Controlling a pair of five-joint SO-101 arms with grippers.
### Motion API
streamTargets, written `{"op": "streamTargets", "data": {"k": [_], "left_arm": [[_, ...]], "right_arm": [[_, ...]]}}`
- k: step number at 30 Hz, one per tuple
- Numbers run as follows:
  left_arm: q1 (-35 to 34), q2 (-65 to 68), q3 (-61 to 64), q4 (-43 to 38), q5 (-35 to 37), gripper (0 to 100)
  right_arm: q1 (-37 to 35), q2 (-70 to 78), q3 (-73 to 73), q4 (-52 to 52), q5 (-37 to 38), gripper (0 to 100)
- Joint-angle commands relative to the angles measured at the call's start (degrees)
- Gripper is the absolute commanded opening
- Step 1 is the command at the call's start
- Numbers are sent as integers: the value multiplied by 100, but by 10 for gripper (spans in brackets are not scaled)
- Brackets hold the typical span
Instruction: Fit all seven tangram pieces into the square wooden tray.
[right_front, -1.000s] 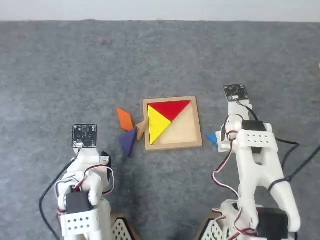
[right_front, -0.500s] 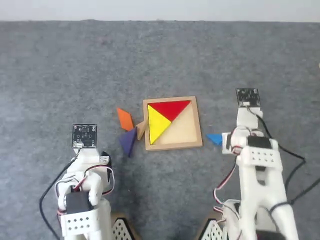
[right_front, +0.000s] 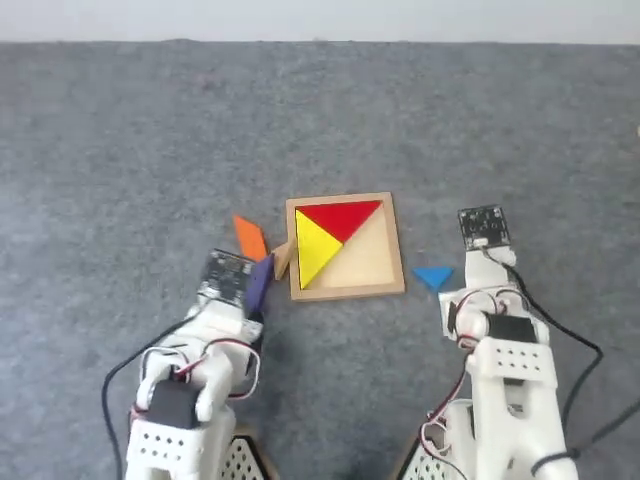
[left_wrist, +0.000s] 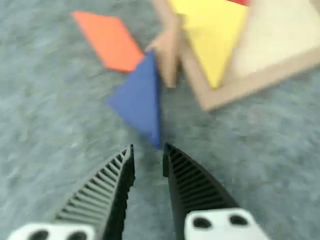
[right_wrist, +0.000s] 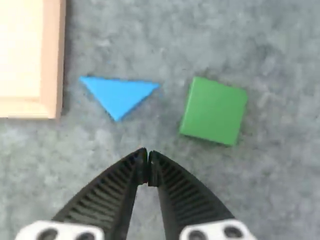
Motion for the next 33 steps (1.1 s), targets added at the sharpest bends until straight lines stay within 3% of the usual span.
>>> {"op": "streamTargets", "data": {"k": [1,6,8,11,14,16,22,33], "left_arm": [[642,-114,-75,18,-9,93],[844,-123,-92,-26,-325,94],[712,-114,-163,-220,-1424,94],[-132,-114,-453,-299,-3262,91],[-1371,-88,-1112,-853,-2813,94],[-1749,44,-1684,-870,-2760,95],[-1793,2259,-3952,-132,-2716,95],[-1644,8009,-7802,1055,-255,98]], "right_arm": [[31,-286,132,-119,79,9],[40,-505,369,-119,79,9],[40,-664,519,-119,79,9],[22,-1024,738,-119,79,8],[-4,-1473,967,-110,105,9],[-4,-1789,1125,-66,378,9],[-13,-2466,1336,374,563,9],[-163,-3354,1723,593,571,9]]}}
